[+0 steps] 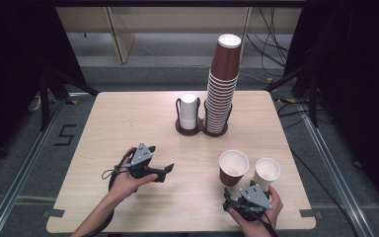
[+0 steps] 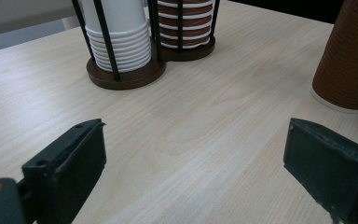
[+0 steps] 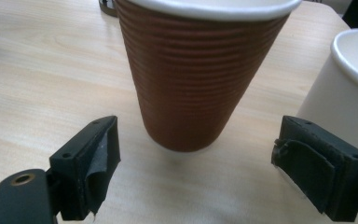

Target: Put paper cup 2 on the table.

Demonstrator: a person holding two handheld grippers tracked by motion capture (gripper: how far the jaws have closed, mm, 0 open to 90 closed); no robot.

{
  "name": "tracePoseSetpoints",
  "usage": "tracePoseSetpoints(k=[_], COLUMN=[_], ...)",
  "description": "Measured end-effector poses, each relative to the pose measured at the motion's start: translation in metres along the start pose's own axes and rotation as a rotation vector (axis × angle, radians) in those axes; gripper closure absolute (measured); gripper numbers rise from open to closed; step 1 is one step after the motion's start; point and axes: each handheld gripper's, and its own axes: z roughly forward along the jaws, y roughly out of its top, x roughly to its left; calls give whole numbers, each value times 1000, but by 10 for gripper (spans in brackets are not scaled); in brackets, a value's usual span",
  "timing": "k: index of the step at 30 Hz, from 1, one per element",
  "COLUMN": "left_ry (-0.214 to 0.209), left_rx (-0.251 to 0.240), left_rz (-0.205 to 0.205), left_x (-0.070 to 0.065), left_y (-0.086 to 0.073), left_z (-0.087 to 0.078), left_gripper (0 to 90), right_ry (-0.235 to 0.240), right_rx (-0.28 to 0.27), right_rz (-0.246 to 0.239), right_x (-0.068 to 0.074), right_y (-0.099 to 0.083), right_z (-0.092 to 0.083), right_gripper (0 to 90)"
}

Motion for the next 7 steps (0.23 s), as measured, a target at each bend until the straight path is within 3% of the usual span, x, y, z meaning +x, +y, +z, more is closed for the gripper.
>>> tracePoseSetpoints(k=[4, 5, 7], left_ry=[-11, -8, -19], left_rx=[3, 10, 8], left_rz=[0, 2, 7], left_x=[-2, -3, -4], left_y=[-1, -1, -1], left_z=[2, 3, 5], left_gripper=[54, 54, 54], right_ry=[0, -8, -8], right_rx=[-5, 11, -10], right_rz=[11, 59, 17], right_x=[-3, 0, -6], right_y=[-3, -3, -4], right_z=[-3, -5, -5], right_gripper=[148, 149, 150])
